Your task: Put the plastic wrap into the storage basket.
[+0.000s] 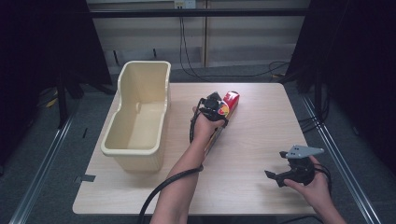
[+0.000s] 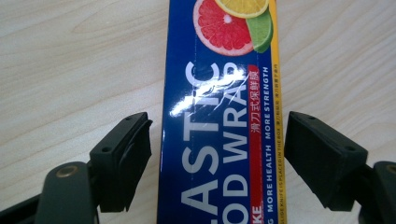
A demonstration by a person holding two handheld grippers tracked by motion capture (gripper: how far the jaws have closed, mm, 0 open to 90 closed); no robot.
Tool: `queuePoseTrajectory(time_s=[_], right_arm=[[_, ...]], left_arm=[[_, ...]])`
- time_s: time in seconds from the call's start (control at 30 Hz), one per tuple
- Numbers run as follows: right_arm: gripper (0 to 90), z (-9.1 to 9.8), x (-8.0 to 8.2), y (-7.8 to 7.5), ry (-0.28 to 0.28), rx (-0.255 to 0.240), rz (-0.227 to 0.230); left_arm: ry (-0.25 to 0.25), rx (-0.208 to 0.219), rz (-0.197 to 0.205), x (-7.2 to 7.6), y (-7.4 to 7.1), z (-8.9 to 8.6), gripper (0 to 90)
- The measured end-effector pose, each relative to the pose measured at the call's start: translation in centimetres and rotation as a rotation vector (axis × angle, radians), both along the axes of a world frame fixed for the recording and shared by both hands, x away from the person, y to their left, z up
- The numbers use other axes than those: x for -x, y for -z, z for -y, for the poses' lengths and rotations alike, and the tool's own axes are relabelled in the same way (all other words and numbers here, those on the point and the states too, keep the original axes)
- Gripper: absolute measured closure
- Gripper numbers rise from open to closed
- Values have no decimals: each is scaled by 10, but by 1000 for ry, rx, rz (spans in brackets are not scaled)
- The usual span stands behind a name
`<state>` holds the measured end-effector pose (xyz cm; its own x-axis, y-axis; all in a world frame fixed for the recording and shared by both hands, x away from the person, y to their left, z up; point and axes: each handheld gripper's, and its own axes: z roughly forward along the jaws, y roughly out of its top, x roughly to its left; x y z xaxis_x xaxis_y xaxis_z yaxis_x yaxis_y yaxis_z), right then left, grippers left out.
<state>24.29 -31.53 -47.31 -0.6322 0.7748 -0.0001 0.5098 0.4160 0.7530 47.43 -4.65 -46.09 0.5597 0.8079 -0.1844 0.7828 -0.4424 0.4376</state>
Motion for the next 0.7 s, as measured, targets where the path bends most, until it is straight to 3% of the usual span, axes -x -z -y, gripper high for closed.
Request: queuePoseTrajectory(time_s=[0.27,0.3,0.33,0.43,0.53,0.57,0.7], right_arm=[[35,0,0,0,-4,-4,0],[35,0,0,0,-1,-1,-3],[35,0,0,0,-2,-1,-1],[35,0,0,0,-5,-3,1],[35,1,-1,0,-8,-2,0],[35,1,-1,0,-8,-3,0],[35,2,0,-1,-1,-2,2]], left_arm=[[7,-18,-15,-3,0,3,323],[-24,-9,-17,-3,2,5,343],[-6,-15,-19,-4,2,3,346],[-15,-13,-27,-5,3,4,357],[-16,-65,-30,-3,-2,7,386],[-6,-94,-48,-2,-4,8,393],[-13,-86,-81,-2,-6,5,405]])
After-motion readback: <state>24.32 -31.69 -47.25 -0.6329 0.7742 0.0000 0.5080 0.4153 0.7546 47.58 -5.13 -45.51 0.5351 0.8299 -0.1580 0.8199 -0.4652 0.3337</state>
